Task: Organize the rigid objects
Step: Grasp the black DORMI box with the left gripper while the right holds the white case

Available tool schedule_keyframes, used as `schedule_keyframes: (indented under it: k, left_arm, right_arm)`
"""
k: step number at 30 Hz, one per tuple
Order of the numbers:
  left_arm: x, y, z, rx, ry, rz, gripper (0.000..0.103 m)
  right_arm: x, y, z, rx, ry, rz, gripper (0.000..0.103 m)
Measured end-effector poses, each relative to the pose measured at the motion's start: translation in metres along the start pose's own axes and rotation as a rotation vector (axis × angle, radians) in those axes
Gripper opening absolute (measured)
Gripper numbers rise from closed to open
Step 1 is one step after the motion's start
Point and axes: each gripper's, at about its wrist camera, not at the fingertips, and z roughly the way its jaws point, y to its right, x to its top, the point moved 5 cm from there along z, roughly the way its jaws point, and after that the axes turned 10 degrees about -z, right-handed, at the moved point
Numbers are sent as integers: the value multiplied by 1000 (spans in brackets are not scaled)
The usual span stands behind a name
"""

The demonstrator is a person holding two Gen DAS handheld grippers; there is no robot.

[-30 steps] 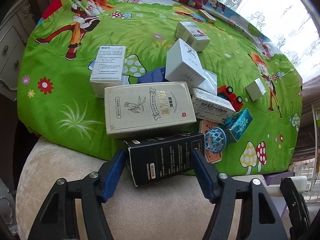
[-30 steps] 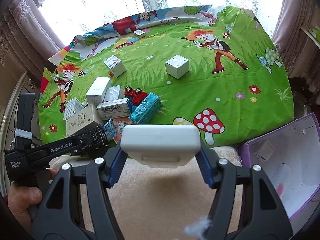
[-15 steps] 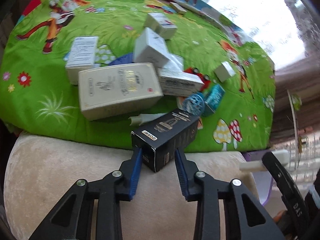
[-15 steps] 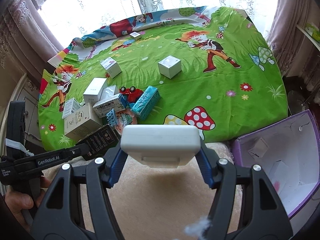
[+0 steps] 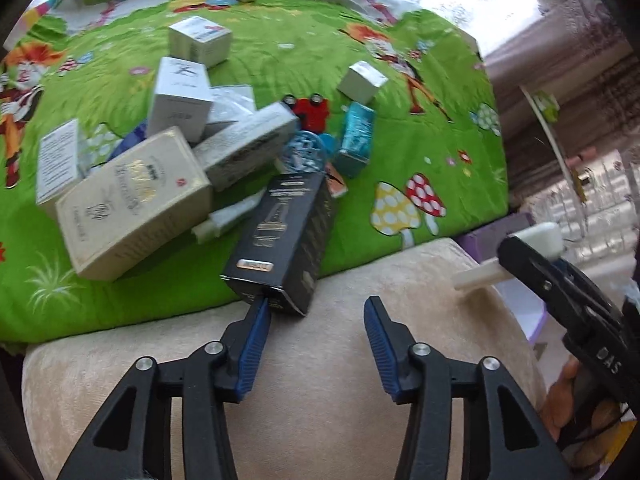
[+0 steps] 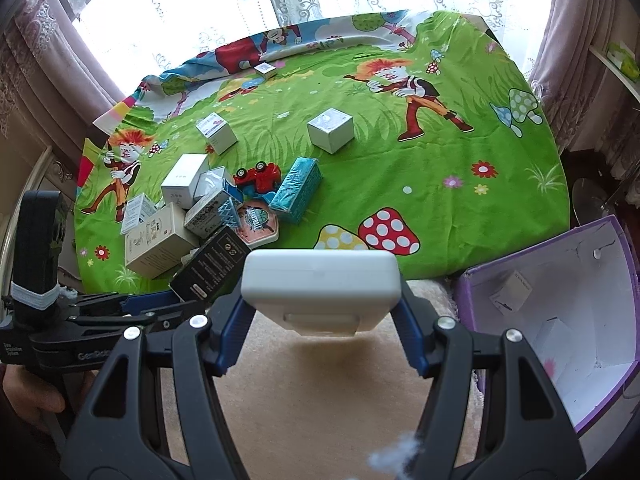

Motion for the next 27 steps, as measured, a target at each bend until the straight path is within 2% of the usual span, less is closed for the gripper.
schedule_keyframes:
  k: [4, 9, 11, 14, 20, 22, 23, 27]
  left_arm:
    - [-6, 0, -9, -16, -12, 39, 58]
    - [3, -29, -23, 51, 42, 1, 62]
    - [10, -37, -20, 53, 43, -25, 63]
    - [20, -31, -10, 33, 26, -8, 63]
    - [36, -29, 16, 82, -16, 13, 63]
    - [36, -25, 23, 65, -34, 31, 60]
    - [35, -22, 23, 60, -36, 45, 51]
    - [31, -14, 17, 56, -18, 77, 46]
  right_arm:
    - [0, 4, -1, -2, -1, 3, 68]
    - [-1, 7, -2, 1, -1, 0, 68]
    - [0, 7, -1, 5, -4, -3, 68]
    - [1, 10, -4, 4, -1, 0, 68]
    - [1, 21, -13, -14, 15, 20, 68]
    - [-1, 25, -14, -19, 13, 27, 68]
    - [-2, 27, -14, -22, 11, 31, 68]
    - [-5, 32, -17, -30, 16, 37, 68]
